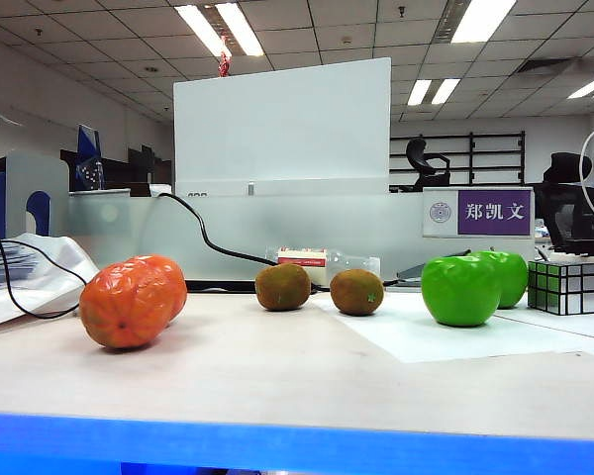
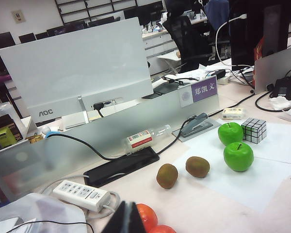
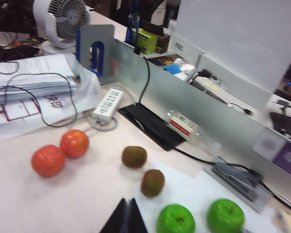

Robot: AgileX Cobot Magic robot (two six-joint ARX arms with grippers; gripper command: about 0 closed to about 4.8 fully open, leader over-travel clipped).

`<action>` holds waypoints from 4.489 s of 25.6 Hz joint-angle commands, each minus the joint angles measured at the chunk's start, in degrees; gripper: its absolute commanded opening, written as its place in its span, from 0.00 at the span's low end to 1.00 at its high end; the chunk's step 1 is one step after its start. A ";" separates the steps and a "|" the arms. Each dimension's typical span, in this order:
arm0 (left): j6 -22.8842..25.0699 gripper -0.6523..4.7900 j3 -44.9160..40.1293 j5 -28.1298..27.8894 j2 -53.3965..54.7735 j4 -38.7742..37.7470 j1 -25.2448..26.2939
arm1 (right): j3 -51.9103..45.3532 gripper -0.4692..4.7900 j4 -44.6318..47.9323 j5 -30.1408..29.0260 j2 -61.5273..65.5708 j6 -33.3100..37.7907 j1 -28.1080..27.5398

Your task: Put the same fruits together.

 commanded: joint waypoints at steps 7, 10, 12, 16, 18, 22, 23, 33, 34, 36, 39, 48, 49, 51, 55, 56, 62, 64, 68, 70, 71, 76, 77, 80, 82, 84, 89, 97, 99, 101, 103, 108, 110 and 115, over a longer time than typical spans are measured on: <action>-3.34 0.11 -7.37 0.13 -3.89 2.69 0.00 | -12.50 0.08 9.22 3.10 -15.45 10.10 0.04; -5.97 0.11 -11.78 0.94 -5.84 6.05 0.00 | -18.67 0.08 13.33 4.70 -22.32 15.72 0.02; -8.00 0.11 -15.02 2.51 -6.99 10.19 0.00 | -21.94 0.08 14.56 7.63 -25.77 17.53 0.02; -13.86 0.11 -21.49 4.59 -8.33 16.61 -0.02 | -26.64 0.08 18.08 9.11 -30.01 22.73 0.02; -15.96 0.11 -24.15 4.59 -8.37 18.45 -0.02 | -28.61 0.08 19.74 9.16 -30.64 24.85 0.02; -17.57 0.11 -30.12 4.48 -10.80 23.87 0.00 | -31.41 0.08 20.39 12.90 -30.84 25.81 0.02; -18.27 0.11 -31.30 4.37 -11.39 25.00 0.00 | -32.06 0.08 20.44 14.86 -30.88 25.81 0.02; -25.75 0.11 -44.37 0.33 -14.40 35.80 0.00 | -45.72 0.08 27.67 29.55 -35.41 32.48 -0.02; -25.79 0.11 -45.18 -0.07 -14.53 35.93 0.00 | -47.32 0.08 29.94 29.51 -35.41 33.14 -0.02; -25.83 0.11 -46.75 -0.15 -14.58 36.59 0.00 | -49.42 0.08 32.04 29.73 -35.41 33.51 -0.02; -27.87 0.11 -49.51 -0.81 -14.58 39.98 0.02 | -53.11 0.08 33.66 30.99 -35.41 33.51 -0.02; -28.35 0.11 -59.21 2.29 -14.58 47.06 0.00 | -56.94 0.08 34.99 31.50 -35.43 36.04 -0.02; -28.11 0.11 -60.74 3.10 -14.58 48.52 0.02 | -56.96 0.08 34.88 31.34 -35.43 35.85 -0.02; -26.71 0.11 -61.53 3.56 -14.56 48.30 0.02 | -56.96 0.08 34.84 30.99 -35.43 35.82 -0.02; -25.20 0.11 -61.53 4.28 -14.58 48.87 0.02 | -57.66 0.08 34.47 30.40 -35.43 35.39 -0.02; -24.61 0.11 -61.53 4.31 -14.58 48.92 0.02 | -57.79 0.08 34.21 30.75 -35.43 35.39 -0.02; -24.50 0.11 -61.53 2.91 -14.58 48.54 0.00 | -57.77 0.08 31.89 32.02 -35.43 35.41 -0.02; -24.50 0.11 -61.53 3.04 -14.58 48.46 0.00 | -57.77 0.08 31.71 32.02 -35.43 35.41 -0.02; -24.50 0.11 -61.53 3.04 -14.58 48.46 0.00 | -57.75 0.08 31.71 32.02 -35.43 35.41 -0.02; -24.50 0.11 -61.53 3.04 -14.58 48.46 0.00 | -57.75 0.08 31.71 32.02 -35.43 35.41 -0.02; -24.50 0.11 -61.53 3.04 -14.58 48.46 0.00 | -57.75 0.08 31.71 32.02 -35.43 35.41 -0.02; -19.65 0.11 -61.53 1.33 -14.67 48.33 0.11 | -57.75 0.08 31.71 32.02 -35.43 35.41 -0.02; -15.61 0.11 -61.51 -2.51 -15.32 47.30 1.05 | -57.75 0.08 31.71 32.02 -35.43 35.41 -0.02; -13.35 0.12 -61.53 -4.31 -18.29 43.01 8.26 | -57.75 0.08 31.65 32.02 -35.43 35.41 0.00; -13.99 0.12 -61.53 -3.61 -18.08 42.88 16.22 | -57.75 0.08 31.65 31.85 -35.43 35.41 0.02; -14.86 0.12 -61.53 -2.93 -18.08 42.86 22.40 | -57.75 0.08 31.52 31.85 -35.43 35.41 0.00; -14.86 0.12 -61.53 -3.19 -18.08 42.91 25.14 | -57.75 0.08 31.52 31.63 -35.43 35.41 -0.02; -16.72 0.12 -61.53 -3.61 -18.08 42.97 25.03 | -57.75 0.08 31.52 31.61 -35.43 35.41 0.00; -18.36 0.12 -61.53 -4.46 -18.08 42.95 25.03 | -57.75 0.08 31.52 31.63 -35.43 35.41 0.00; -19.85 0.12 -61.53 -4.92 -18.08 42.97 25.03 | -57.75 0.08 31.52 31.61 -35.43 35.41 0.00; -19.80 0.12 -61.53 -4.87 -18.08 42.97 25.03 | -57.75 0.08 31.52 31.61 -35.43 35.41 0.00; -19.56 0.12 -61.53 -4.87 -18.08 42.95 25.03 | -57.75 0.08 31.52 31.61 -35.43 35.41 0.00; -19.58 0.12 -61.53 -4.85 -18.08 42.93 25.03 | -57.75 0.08 31.52 31.61 -35.43 35.41 0.00; -19.61 0.12 -61.53 -4.83 -18.08 42.93 25.03 | -57.75 0.08 31.52 31.61 -35.43 35.41 0.00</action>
